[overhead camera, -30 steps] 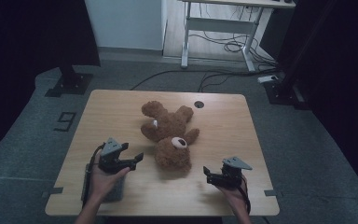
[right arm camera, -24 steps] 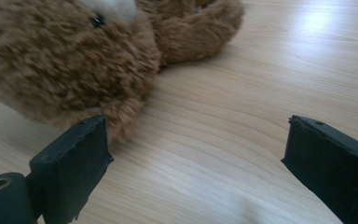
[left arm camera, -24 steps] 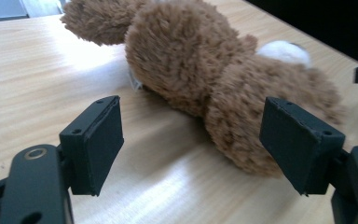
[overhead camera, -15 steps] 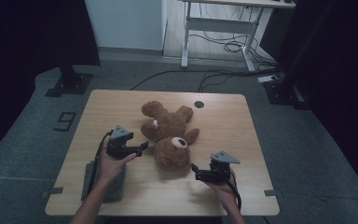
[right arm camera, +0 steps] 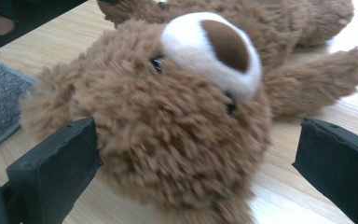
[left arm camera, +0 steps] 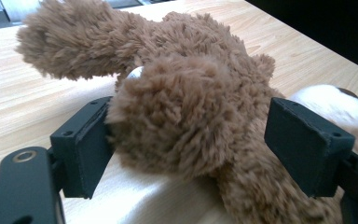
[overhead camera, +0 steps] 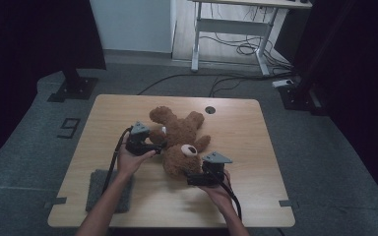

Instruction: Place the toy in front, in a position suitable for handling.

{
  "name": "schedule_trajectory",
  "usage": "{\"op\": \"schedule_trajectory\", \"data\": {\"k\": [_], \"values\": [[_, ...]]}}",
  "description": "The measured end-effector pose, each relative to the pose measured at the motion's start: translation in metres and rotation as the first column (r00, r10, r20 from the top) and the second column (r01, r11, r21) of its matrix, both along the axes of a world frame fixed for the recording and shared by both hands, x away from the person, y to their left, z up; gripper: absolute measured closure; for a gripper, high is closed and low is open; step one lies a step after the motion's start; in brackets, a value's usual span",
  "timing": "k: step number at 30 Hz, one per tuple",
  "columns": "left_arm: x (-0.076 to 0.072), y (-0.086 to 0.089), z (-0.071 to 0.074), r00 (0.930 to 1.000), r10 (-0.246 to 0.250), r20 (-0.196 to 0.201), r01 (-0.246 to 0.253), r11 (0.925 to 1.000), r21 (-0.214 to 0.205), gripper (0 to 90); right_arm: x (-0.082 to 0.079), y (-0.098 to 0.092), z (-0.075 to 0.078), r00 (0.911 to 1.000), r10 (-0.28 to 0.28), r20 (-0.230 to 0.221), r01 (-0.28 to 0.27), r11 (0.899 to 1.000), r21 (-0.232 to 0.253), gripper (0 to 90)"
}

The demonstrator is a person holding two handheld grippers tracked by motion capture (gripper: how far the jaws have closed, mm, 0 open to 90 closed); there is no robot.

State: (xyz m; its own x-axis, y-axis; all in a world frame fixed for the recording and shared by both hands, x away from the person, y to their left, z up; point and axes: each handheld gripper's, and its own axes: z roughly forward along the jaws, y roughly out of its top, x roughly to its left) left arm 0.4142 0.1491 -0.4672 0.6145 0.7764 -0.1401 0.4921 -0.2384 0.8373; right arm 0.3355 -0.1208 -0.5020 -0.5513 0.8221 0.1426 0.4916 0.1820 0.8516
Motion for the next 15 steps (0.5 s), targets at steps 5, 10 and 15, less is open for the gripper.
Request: {"op": "schedule_trajectory", "data": {"k": [5,10,15], "values": [[0.006,-0.007,-0.005,0.9999,0.012,-0.007,-0.011,0.9995,0.030,35.4,0.008,0.014,-0.009,0.9998,0.009,-0.020,-0.009,1.000,-0.026,0.0],[0.006,0.000,-0.007,0.9996,0.023,-0.019,-0.023,0.9997,-0.005,53.2,0.013,0.013,-0.014,0.9993,0.030,-0.022,-0.030,1.000,-0.008,0.0],[0.004,0.005,-0.008,0.9988,0.006,-0.048,-0.007,0.9996,-0.027,65.6,0.016,0.015,-0.022,0.9968,0.057,-0.056,-0.056,0.998,0.025,0.0]]}}
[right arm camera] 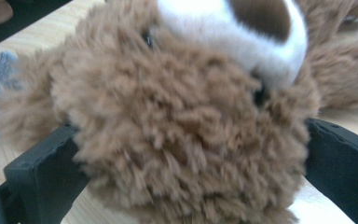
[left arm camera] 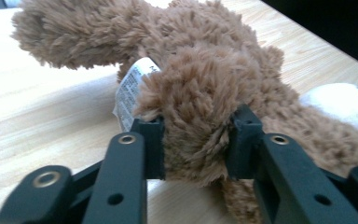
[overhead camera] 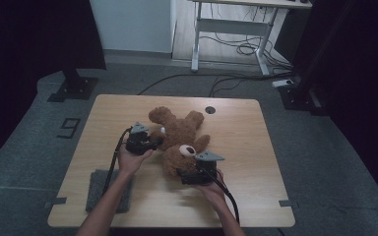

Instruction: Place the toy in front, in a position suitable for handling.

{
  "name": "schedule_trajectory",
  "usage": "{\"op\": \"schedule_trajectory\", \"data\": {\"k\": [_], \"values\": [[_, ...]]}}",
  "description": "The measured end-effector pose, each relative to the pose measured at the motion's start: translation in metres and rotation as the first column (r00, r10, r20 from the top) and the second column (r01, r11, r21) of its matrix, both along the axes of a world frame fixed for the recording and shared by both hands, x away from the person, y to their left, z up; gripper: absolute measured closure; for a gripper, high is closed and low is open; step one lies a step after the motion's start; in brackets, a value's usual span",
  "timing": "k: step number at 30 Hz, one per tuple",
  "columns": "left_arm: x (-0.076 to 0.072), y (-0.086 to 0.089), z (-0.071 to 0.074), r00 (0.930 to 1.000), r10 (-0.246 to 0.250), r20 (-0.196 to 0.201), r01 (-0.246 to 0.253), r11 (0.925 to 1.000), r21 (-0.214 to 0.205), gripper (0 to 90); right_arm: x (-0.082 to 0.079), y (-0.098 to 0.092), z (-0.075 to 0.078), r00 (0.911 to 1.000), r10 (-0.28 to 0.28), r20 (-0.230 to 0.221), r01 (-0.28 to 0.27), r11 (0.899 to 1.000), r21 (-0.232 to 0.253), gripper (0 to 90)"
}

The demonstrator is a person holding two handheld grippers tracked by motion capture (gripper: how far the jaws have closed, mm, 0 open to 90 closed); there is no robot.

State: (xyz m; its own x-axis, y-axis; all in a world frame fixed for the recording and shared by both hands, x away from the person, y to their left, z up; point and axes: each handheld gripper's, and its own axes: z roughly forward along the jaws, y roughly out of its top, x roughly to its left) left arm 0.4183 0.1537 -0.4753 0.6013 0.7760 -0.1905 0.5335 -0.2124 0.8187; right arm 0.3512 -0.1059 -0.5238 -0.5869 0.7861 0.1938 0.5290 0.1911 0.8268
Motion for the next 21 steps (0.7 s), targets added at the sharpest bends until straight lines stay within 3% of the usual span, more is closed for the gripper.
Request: {"op": "schedule_trajectory", "data": {"k": [5,8,9,10,11,12,13,15,16,18,21], "values": [[-0.001,-0.001,0.000,0.9998,-0.020,-0.010,0.020,0.9997,-0.013,68.3,0.004,0.000,-0.011,0.9990,0.032,-0.030,-0.032,0.999,0.010,0.0],[-0.003,-0.003,0.001,0.9994,-0.034,-0.010,0.033,0.9993,-0.017,69.3,0.006,-0.001,-0.012,0.9985,0.046,-0.031,-0.045,0.999,0.016,4.5],[-0.004,-0.003,0.002,0.9990,-0.045,-0.009,0.044,0.9987,-0.026,69.8,0.004,-0.002,-0.012,0.9984,0.054,-0.019,-0.053,0.998,0.014,17.5],[-0.004,-0.003,0.002,0.9990,-0.045,-0.009,0.044,0.9987,-0.026,70.2,0.004,-0.002,-0.012,0.9984,0.054,-0.019,-0.053,0.998,0.014,17.5],[-0.005,-0.004,0.003,0.9985,-0.054,-0.008,0.054,0.9976,-0.045,70.6,0.002,-0.003,-0.011,0.9983,0.058,0.003,-0.058,0.998,0.014,30.4],[-0.005,-0.004,0.003,0.9985,-0.054,-0.008,0.054,0.9976,-0.045,70.9,0.002,-0.003,-0.011,0.9983,0.058,0.003,-0.058,0.998,0.014,30.4],[-0.006,-0.004,0.005,0.9980,-0.062,-0.006,0.062,0.9969,-0.049,71.5,-0.001,-0.005,-0.010,0.9979,0.052,0.039,-0.053,0.999,0.007,40.8],[-0.010,-0.004,0.010,0.9977,-0.068,0.009,0.068,0.9965,-0.050,71.8,-0.002,-0.005,-0.010,0.9972,0.052,0.054,-0.052,0.999,0.004,43.7],[-0.012,-0.005,0.013,0.9970,-0.075,0.018,0.076,0.9960,-0.047,72.5,-0.004,-0.006,-0.009,0.9946,0.048,0.092,-0.047,0.999,-0.012,48.6],[-0.014,-0.005,0.015,0.9968,-0.077,0.021,0.078,0.9959,-0.046,72.7,-0.005,-0.006,-0.009,0.9934,0.048,0.104,-0.046,0.999,-0.022,49.6],[-0.017,-0.004,0.018,0.9962,-0.081,0.029,0.083,0.9950,-0.055,73.3,-0.007,-0.009,-0.002,0.9829,0.049,0.177,-0.038,0.997,-0.067,52.4]]}}
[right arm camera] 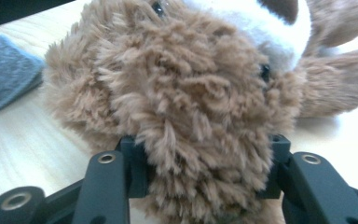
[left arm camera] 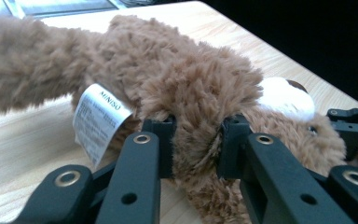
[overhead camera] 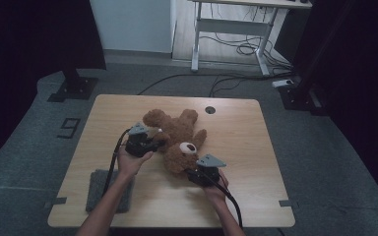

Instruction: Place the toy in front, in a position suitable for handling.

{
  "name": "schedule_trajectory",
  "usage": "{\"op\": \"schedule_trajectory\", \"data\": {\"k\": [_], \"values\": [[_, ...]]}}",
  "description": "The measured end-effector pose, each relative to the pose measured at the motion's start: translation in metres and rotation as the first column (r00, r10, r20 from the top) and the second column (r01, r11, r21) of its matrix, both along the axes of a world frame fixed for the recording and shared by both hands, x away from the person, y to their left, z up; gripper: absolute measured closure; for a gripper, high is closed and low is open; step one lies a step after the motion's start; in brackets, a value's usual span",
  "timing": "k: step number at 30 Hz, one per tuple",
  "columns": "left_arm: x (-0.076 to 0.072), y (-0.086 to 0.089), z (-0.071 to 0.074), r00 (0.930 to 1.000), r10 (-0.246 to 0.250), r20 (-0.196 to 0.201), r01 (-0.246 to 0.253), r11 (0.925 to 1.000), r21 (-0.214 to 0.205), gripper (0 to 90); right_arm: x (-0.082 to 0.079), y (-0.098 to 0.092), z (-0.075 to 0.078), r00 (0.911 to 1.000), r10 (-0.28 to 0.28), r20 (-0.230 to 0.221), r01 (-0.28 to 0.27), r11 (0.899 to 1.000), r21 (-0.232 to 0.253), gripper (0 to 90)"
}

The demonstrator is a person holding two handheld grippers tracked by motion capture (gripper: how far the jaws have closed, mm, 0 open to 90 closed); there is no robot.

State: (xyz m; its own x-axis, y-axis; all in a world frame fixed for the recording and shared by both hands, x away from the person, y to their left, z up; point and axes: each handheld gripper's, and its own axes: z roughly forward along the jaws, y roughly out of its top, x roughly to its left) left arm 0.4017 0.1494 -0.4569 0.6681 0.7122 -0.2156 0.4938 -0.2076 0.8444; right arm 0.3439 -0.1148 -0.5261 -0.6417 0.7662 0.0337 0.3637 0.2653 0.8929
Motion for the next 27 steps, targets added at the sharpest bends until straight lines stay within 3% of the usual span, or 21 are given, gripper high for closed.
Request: {"op": "schedule_trajectory", "data": {"k": [4,13,18,27], "values": [[-0.004,-0.001,0.007,0.9998,-0.009,0.016,0.009,0.9998,-0.020,73.5,0.001,-0.010,0.010,0.9996,0.009,0.027,-0.009,1.000,0.015,53.4],[-0.021,-0.010,0.026,0.9976,-0.034,0.060,0.037,0.9979,-0.053,74.2,-0.001,-0.028,0.027,0.9958,0.050,0.077,-0.049,0.999,-0.010,53.8],[-0.036,-0.014,0.039,0.9942,-0.043,0.099,0.049,0.9966,-0.066,74.3,-0.001,-0.040,0.038,0.9904,0.089,0.106,-0.088,0.996,-0.013,53.7],[-0.044,-0.019,0.031,0.9962,-0.029,0.082,0.034,0.9971,-0.068,74.5,0.003,-0.046,0.039,0.9883,0.131,0.078,-0.128,0.991,-0.040,54.3]]}}
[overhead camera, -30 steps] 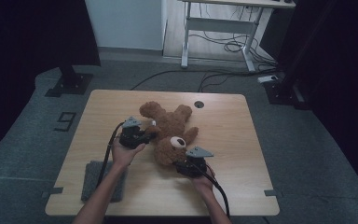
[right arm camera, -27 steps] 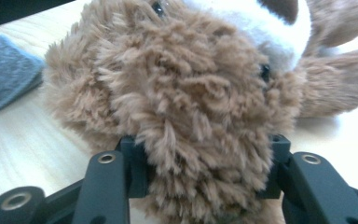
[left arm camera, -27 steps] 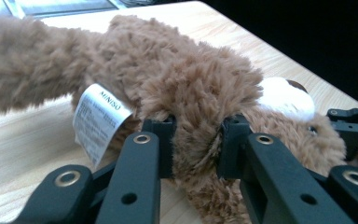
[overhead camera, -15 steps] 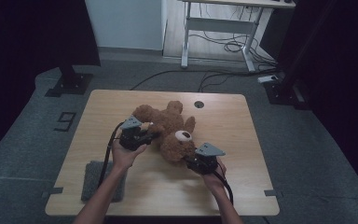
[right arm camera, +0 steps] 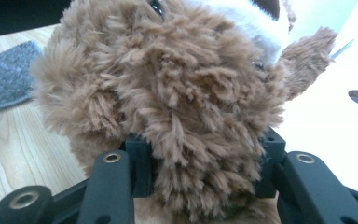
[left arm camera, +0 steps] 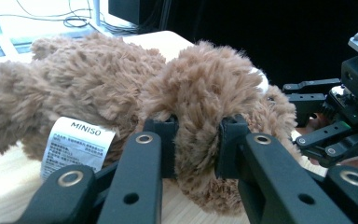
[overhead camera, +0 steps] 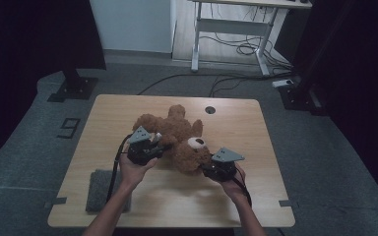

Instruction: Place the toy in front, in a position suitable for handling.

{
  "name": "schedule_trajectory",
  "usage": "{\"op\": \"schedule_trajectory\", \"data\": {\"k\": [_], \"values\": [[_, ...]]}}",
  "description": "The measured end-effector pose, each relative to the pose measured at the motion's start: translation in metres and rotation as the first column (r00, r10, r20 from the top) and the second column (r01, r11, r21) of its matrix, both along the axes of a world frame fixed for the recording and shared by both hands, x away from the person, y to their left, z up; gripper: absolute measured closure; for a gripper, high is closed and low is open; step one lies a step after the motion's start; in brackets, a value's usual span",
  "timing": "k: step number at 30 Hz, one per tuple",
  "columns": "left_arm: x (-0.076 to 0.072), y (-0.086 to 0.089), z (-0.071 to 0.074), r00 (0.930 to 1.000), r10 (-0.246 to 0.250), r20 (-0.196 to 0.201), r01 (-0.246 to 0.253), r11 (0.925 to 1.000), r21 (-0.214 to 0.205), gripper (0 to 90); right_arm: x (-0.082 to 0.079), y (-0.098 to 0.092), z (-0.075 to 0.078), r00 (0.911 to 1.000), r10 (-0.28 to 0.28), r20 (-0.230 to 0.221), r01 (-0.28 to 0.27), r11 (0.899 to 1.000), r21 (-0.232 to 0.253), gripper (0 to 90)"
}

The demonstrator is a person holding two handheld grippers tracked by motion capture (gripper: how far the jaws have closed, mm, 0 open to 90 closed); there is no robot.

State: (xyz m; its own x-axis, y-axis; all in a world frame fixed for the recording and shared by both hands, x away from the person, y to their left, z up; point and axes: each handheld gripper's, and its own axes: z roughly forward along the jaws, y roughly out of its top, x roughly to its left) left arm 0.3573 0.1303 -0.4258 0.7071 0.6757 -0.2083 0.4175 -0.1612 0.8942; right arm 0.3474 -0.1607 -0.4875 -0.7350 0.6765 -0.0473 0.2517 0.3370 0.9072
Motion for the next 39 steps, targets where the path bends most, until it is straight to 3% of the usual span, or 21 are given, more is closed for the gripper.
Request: {"op": "schedule_trajectory", "data": {"k": [6,12,13,18,26,32,36,39], "values": [[-0.003,0.003,-0.001,1.0000,0.000,-0.004,0.000,0.9999,-0.015,74.8,0.003,-0.001,0.003,0.9998,0.019,0.008,-0.019,1.000,-0.014,54.6],[-0.011,0.002,0.001,0.9999,-0.005,0.010,0.005,0.9997,-0.023,74.9,0.011,-0.008,0.001,0.9979,0.062,-0.019,-0.062,0.998,0.034,54.6],[-0.013,0.000,0.000,0.9999,-0.002,0.016,0.003,0.9999,-0.014,74.9,0.013,-0.010,-0.001,0.9974,0.069,-0.021,-0.069,0.997,0.024,54.6],[-0.013,-0.003,-0.004,1.0000,0.005,0.003,-0.004,0.9993,-0.036,75.0,0.016,-0.015,0.000,0.9974,0.067,-0.026,-0.067,0.998,0.022,54.3],[-0.013,-0.011,-0.006,1.0000,0.004,0.000,-0.004,0.9993,-0.038,75.2,0.023,-0.028,0.002,0.9974,0.062,-0.036,-0.062,0.998,0.015,53.8],[-0.020,-0.018,-0.008,1.0000,0.003,0.008,-0.003,0.9993,-0.037,75.2,0.030,-0.036,0.002,0.9955,0.073,-0.060,-0.070,0.997,0.045,52.4],[-0.019,-0.025,-0.015,0.9997,-0.015,-0.020,0.014,0.9994,-0.032,75.2,0.032,-0.042,0.000,0.9969,0.042,-0.068,-0.039,0.998,0.045,54.8],[-0.017,-0.033,-0.022,0.9990,-0.026,-0.036,0.025,0.9990,-0.036,74.9,0.034,-0.049,-0.004,0.9976,-0.022,-0.066,0.025,0.999,0.039,62.0]]}}
